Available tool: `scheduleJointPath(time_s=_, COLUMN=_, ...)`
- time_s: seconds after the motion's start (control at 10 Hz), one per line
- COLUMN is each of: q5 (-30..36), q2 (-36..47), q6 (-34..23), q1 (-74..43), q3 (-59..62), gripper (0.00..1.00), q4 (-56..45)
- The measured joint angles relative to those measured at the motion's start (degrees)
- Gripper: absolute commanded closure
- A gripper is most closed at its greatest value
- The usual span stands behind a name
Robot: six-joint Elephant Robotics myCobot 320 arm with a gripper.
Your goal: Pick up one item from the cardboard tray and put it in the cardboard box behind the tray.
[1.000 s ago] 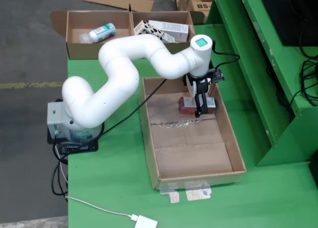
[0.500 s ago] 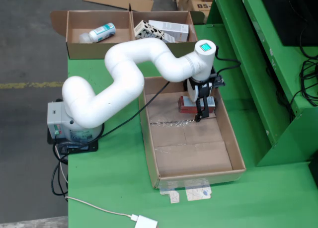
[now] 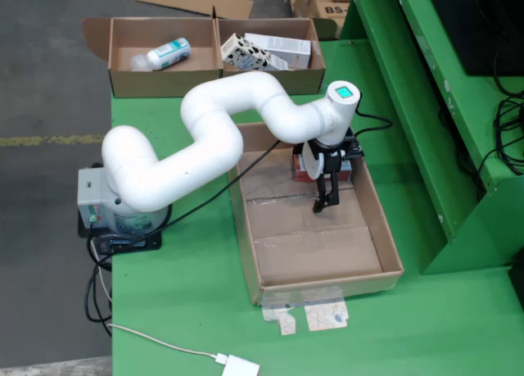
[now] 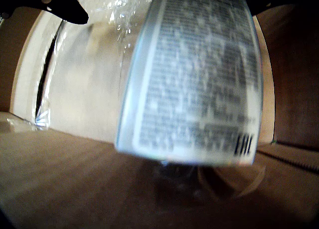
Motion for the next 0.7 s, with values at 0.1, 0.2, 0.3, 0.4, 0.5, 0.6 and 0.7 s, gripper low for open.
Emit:
scheduleJointPath(time_s=0.1, q5=0.09, q2=-2.19, q6=-0.35, q1=-0.26, q3=2.46, gripper=0.0, q4=0.62)
scheduleJointPath(time_s=0.2, q5=0.09, q2=-3.34, q6=-0.44, q1=-0.26, q3=4.75, gripper=0.0, q4=0.62)
scheduleJointPath(time_s=0.3, q5=0.09, q2=-3.95, q6=-0.44, q1=-0.17, q3=6.59, gripper=0.0, q4=0.62)
scheduleJointPath(time_s=0.4, q5=-0.35, q2=-4.39, q6=-0.27, q1=0.0, q3=9.23, gripper=0.0, q4=0.62)
scheduleJointPath(time_s=0.5, q5=-0.26, q2=-4.57, q6=-0.18, q1=0.0, q3=11.52, gripper=0.0, q4=0.62)
scheduleJointPath(time_s=0.6, q5=-0.09, q2=-4.57, q6=-0.18, q1=0.0, q3=13.98, gripper=0.0, q4=0.62)
scheduleJointPath(time_s=0.7, q5=-0.09, q2=-4.57, q6=-0.18, q1=0.0, q3=16.96, gripper=0.0, q4=0.62)
